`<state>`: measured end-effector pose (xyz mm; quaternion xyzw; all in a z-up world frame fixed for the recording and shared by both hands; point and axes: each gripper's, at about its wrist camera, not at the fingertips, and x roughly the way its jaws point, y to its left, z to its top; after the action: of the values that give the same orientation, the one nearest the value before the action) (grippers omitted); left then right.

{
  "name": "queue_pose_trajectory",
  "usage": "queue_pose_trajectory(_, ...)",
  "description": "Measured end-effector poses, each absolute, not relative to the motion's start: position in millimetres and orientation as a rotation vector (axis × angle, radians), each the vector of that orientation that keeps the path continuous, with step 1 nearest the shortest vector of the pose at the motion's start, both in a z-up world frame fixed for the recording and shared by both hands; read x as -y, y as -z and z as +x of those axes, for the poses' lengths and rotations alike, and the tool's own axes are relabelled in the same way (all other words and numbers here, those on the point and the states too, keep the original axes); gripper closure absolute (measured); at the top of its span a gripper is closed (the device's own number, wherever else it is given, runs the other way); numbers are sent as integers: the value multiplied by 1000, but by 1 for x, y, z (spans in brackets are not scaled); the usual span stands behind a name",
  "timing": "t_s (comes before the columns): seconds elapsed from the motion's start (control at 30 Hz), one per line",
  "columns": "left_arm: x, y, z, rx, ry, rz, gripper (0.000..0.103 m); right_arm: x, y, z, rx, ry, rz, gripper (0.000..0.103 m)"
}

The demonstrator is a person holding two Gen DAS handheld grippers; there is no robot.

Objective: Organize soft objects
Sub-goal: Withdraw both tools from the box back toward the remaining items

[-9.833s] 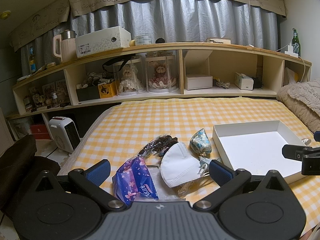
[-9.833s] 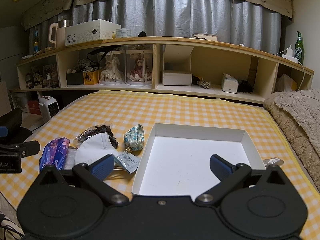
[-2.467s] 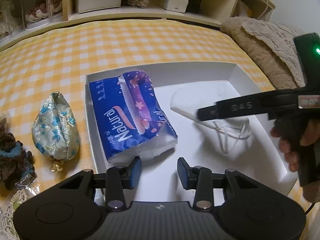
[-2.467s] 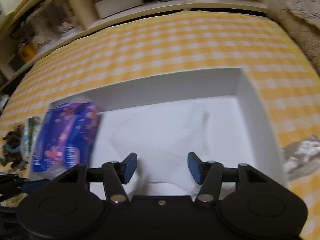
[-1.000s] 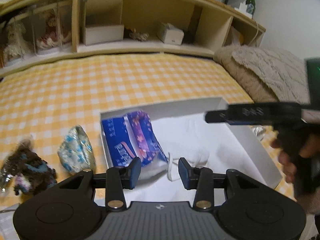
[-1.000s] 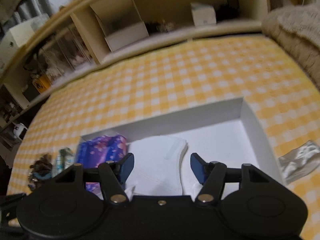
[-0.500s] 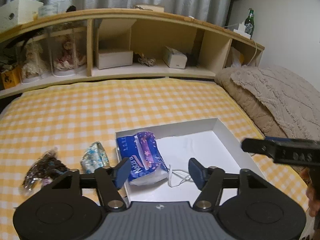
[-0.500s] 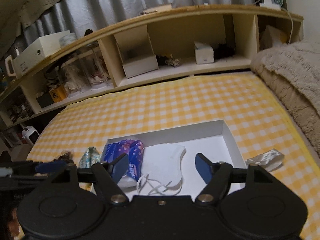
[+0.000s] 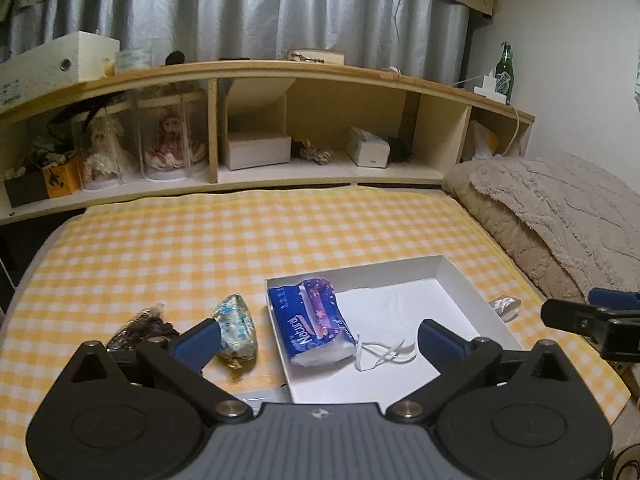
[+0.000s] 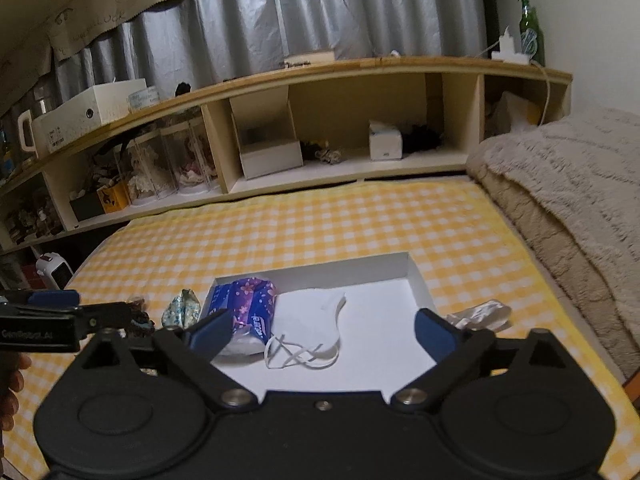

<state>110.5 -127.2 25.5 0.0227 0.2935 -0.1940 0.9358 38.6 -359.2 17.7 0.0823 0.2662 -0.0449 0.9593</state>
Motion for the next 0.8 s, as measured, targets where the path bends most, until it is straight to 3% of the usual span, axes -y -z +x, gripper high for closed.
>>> queue_pose_trajectory(0.8, 62, -28, 91, -561, 285, 55, 0, 312, -19, 30, -498, 78, 129, 0)
